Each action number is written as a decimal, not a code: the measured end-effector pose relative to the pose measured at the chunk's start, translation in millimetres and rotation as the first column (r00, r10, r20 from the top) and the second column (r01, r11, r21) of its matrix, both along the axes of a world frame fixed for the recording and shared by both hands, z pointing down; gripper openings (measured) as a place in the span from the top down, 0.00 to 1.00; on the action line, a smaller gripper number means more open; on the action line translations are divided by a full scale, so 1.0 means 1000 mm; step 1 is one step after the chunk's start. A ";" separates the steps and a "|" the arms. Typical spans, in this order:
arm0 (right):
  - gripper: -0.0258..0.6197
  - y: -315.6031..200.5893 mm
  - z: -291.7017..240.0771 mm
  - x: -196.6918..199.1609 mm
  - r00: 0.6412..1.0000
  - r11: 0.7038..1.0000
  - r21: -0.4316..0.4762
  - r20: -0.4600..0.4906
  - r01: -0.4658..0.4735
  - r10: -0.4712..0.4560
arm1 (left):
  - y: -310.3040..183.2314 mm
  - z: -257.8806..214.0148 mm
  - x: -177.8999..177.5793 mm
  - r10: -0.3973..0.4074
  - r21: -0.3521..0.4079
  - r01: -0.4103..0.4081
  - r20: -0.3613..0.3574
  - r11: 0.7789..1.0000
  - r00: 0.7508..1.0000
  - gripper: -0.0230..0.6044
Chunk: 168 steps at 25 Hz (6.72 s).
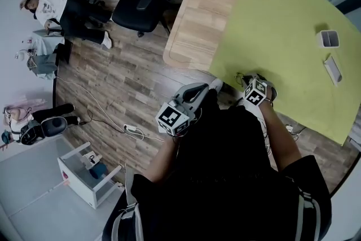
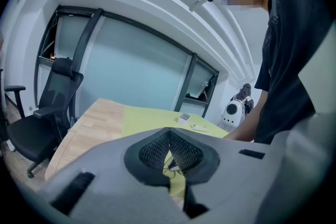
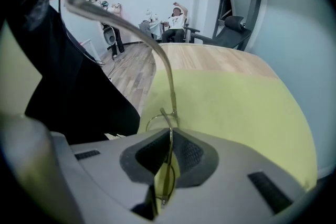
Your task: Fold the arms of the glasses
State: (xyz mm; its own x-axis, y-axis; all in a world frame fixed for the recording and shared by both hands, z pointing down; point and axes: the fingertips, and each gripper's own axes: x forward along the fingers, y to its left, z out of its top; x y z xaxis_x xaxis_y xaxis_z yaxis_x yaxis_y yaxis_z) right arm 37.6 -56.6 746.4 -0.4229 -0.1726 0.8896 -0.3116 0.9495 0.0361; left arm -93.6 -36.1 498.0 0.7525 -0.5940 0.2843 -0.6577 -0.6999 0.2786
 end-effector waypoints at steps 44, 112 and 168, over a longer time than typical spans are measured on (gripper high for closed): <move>0.90 0.022 -0.102 -0.011 0.942 0.983 -0.002 0.282 -0.186 0.179 | -0.011 0.000 0.017 0.078 0.012 -0.078 -0.061 0.997 0.995 0.94; 0.89 0.040 -0.047 0.071 0.874 0.885 -0.123 0.146 -0.449 0.463 | -0.013 0.004 0.047 0.141 -0.026 -0.142 -0.041 0.989 0.989 0.94; 0.89 0.017 -0.105 0.066 0.689 0.803 -0.112 0.453 -0.585 0.565 | -0.021 0.024 0.059 0.230 -0.031 -0.233 -0.072 0.972 0.971 0.94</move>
State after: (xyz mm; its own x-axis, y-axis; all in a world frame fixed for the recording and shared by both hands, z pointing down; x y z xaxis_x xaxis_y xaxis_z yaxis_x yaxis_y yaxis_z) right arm 103.6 -39.6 641.7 -0.5704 -0.5449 0.6146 -0.7859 0.5796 -0.2155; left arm -34.8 -57.0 522.2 0.8864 -0.3910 0.2479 -0.4580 -0.8184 0.3470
